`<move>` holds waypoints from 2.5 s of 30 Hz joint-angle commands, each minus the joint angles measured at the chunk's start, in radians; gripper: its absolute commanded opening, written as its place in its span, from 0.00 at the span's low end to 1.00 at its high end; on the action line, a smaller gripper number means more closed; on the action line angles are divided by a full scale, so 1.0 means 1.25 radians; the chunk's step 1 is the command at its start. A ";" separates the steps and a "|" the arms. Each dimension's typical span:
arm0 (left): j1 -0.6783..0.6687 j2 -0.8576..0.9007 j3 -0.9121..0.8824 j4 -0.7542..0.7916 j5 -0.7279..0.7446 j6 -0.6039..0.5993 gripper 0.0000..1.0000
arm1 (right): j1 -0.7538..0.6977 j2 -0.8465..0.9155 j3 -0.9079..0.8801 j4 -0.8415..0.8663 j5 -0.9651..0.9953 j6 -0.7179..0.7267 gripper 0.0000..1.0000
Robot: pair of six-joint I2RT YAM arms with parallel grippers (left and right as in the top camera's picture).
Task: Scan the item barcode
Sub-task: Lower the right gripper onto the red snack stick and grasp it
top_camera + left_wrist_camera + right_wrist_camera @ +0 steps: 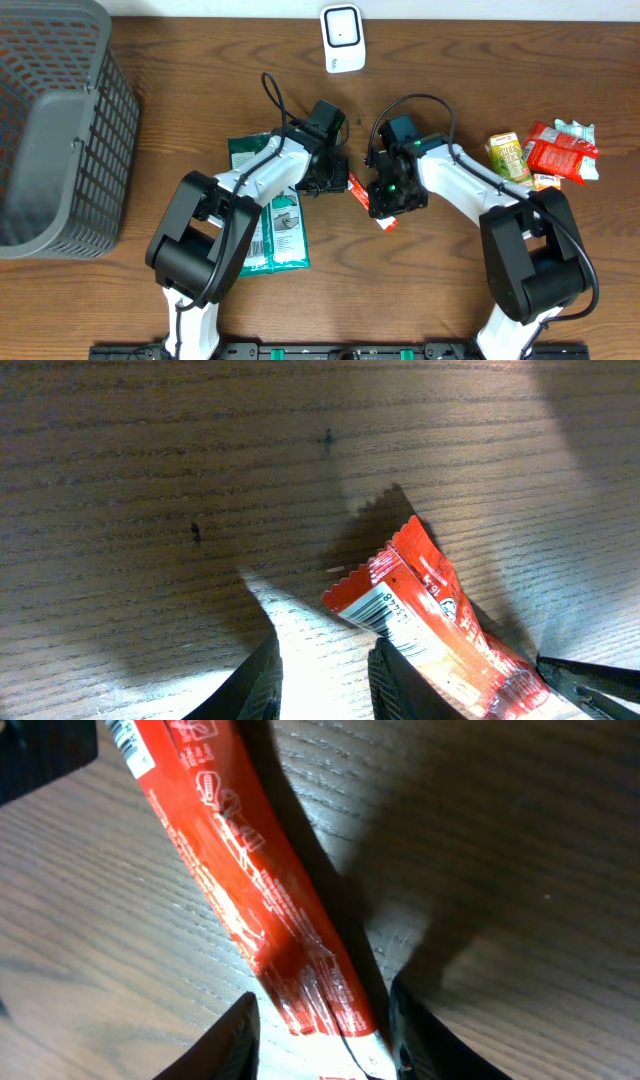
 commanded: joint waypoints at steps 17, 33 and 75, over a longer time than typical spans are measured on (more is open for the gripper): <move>0.057 -0.042 -0.015 -0.057 -0.025 0.001 0.47 | 0.022 -0.009 -0.013 -0.014 0.098 -0.007 0.01; 0.124 -0.076 -0.015 -0.094 0.403 0.135 0.59 | 0.019 -0.226 -0.013 0.017 0.113 0.087 0.01; 0.121 -0.074 -0.024 -0.079 0.198 0.106 0.64 | 0.085 -0.158 -0.281 0.475 0.168 0.018 0.53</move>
